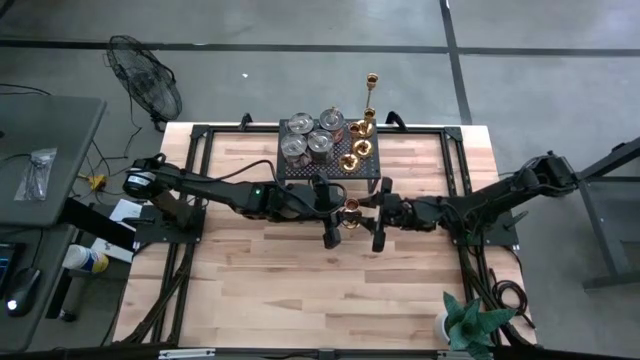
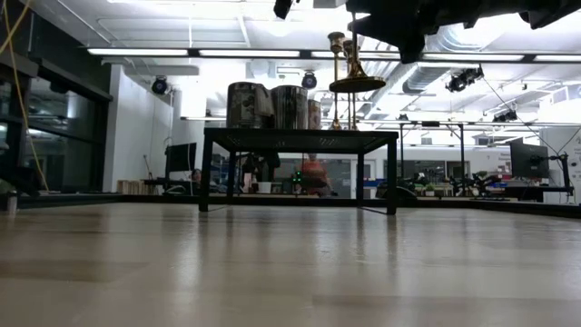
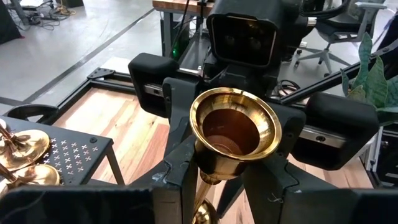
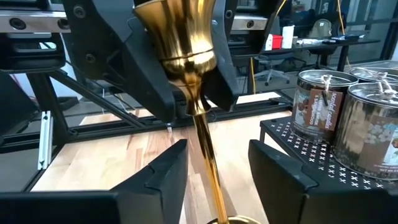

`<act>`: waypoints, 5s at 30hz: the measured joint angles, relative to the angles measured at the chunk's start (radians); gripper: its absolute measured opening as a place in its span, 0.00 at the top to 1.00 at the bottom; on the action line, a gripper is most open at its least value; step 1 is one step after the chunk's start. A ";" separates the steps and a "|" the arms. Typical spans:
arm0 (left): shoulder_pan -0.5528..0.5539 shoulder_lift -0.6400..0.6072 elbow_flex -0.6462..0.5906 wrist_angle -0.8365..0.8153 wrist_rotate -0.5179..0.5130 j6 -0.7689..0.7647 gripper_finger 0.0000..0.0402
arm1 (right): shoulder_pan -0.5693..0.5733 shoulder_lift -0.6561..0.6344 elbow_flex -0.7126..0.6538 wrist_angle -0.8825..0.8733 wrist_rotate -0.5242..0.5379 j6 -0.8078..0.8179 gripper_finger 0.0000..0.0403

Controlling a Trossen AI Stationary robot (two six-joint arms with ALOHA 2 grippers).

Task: Pick & Place candle stick holders
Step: Align the golden candle holder with the golden candle holder on the shelf

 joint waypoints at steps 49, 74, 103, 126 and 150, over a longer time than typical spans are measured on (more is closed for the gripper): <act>-0.001 -0.001 0.000 0.000 0.010 0.002 0.64 | -0.012 0.000 -0.001 0.000 -0.069 0.006 0.91; 0.000 -0.035 -0.001 -0.041 0.015 0.055 0.42 | -0.038 -0.001 -0.002 -0.012 -0.042 0.031 0.91; -0.002 -0.259 0.000 -0.357 -0.040 0.080 0.42 | -0.059 -0.035 0.000 -0.043 0.010 0.032 0.91; -0.001 -0.389 0.000 -0.719 -0.108 0.006 0.42 | -0.242 -0.235 0.000 -0.228 0.064 -0.010 0.91; 0.000 -0.476 -0.058 -0.694 -0.167 0.077 0.42 | -0.430 -0.245 0.000 -0.326 0.040 -0.029 0.91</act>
